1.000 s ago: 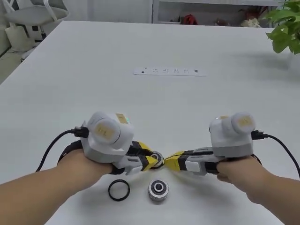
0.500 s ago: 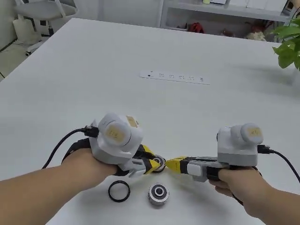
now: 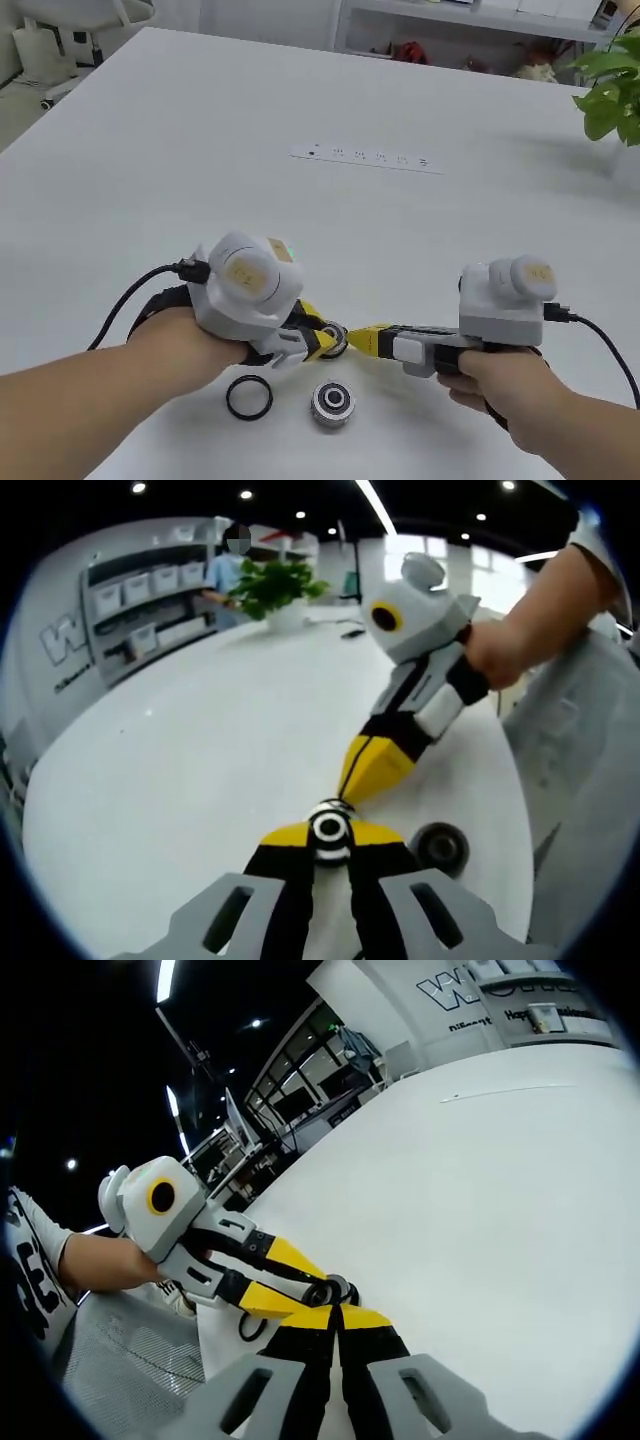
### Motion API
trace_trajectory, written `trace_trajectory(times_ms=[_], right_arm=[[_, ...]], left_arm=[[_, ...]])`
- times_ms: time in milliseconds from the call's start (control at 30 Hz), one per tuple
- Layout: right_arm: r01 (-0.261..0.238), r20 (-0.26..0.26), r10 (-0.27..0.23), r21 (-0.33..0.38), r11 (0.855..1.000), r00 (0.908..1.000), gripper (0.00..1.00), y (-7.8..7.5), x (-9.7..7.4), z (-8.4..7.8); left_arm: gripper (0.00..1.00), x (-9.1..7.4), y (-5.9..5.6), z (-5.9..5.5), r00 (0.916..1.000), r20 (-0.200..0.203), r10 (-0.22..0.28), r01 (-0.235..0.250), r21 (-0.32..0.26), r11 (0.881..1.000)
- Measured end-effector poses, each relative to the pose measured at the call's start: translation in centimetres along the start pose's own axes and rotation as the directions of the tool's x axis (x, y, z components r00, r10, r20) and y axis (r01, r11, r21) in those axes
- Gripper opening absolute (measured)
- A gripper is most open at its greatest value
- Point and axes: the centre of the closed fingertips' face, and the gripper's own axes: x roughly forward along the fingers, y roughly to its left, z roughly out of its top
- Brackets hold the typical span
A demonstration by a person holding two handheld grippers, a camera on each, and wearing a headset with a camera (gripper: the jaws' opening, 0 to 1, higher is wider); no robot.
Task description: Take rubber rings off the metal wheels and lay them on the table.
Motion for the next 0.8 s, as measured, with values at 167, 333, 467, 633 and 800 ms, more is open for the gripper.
trace_trajectory(times_ms=[167, 333, 467, 633, 800], right_arm=[[0.001, 0.008, -0.001, 0.016, 1.0, 1.0, 0.0, -0.1, 0.09, 0.07], [-0.008, 0.011, 0.007, 0.017, 1.0, 0.9999, 0.0, -0.04, 0.1, 0.08], [-0.011, 0.014, 0.01, 0.023, 1.0, 0.9998, 0.0, 0.08, 0.13, 0.08], [-0.016, 0.013, 0.016, 0.018, 1.0, 0.9998, 0.0, 0.24, 0.19, 0.09], [-0.026, 0.018, 0.025, 0.027, 0.999, 0.9995, 0.0, 0.5, 0.24, 0.1]], left_arm=[[0.12, 0.02, 0.07, 0.02, 1.0, 0.002, 0.004, -0.004, 0.0, 1.0], [0.12, 0.06, 0.08, 0.03, 1.0, -0.001, 0.008, -0.008, 0.003, 1.0], [0.12, 0.03, 0.04, 0.0, 0.9999, -0.003, 0.015, -0.015, -0.002, 1.0], [0.12, 0.01, -0.02, -0.02, 0.9998, -0.008, 0.016, -0.016, -0.001, 1.0], [0.12, 0.01, -0.03, 0.0, 0.9999, -0.006, 0.016, -0.016, -0.002, 1.0]])
